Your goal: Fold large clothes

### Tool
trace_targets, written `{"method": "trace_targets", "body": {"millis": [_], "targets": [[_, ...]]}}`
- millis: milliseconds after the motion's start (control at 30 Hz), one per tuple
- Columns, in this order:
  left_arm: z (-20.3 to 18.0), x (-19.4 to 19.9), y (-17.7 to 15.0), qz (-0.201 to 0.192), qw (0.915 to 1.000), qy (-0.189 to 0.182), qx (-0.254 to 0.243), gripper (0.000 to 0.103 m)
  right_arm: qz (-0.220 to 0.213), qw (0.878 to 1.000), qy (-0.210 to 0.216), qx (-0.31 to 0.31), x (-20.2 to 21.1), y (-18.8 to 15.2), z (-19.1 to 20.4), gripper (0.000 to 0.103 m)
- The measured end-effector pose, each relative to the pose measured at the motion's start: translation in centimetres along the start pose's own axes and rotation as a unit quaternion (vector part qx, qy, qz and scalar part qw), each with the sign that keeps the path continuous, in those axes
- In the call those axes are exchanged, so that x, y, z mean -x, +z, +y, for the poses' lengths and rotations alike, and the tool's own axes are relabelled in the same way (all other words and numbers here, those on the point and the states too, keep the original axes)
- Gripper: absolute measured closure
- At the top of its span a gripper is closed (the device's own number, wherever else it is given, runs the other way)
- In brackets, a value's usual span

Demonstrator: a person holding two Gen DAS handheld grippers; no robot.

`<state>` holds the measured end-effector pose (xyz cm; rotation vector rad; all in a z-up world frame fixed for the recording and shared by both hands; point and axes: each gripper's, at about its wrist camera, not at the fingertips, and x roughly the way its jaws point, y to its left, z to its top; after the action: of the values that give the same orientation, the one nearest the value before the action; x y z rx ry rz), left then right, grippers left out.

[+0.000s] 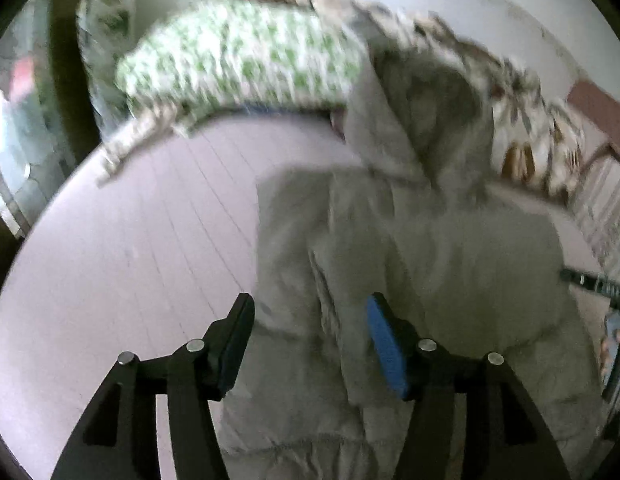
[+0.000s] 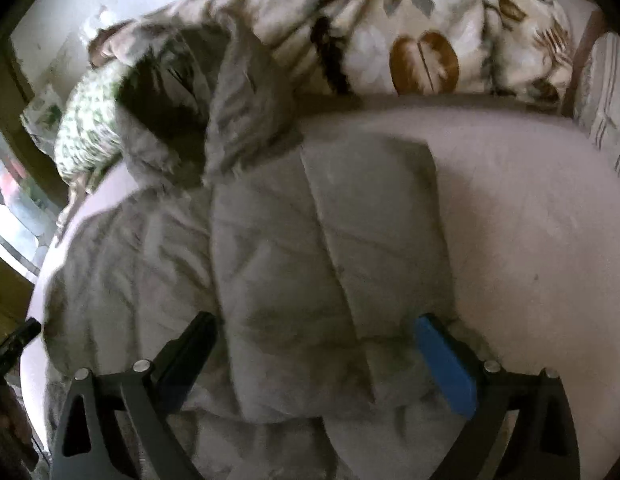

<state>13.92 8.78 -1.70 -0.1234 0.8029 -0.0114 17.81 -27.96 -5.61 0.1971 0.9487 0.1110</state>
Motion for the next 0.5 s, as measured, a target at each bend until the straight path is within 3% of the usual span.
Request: {"method": "trace_targets", "body": {"millis": [167,333,500], "targets": [[-2.1,-2.3,2.0,0.004,0.9999,0.001,-0.016,0.041,0.010,1.000,0.010,0.016,-0.9,0.5,2.1,0.002],[-3.9,-8.0,0.3,0.084,0.9948,0.014,-0.057,0.040,0.045,0.997,-0.014,0.055,-4.2,-0.1,3.5,0.001],[-2.6,-6.3,2.9,0.062,0.9973,-0.013,-0.036,0.039,0.044,0.997,0.014,0.057,-1.9,1.9,2.5,0.001]]}}
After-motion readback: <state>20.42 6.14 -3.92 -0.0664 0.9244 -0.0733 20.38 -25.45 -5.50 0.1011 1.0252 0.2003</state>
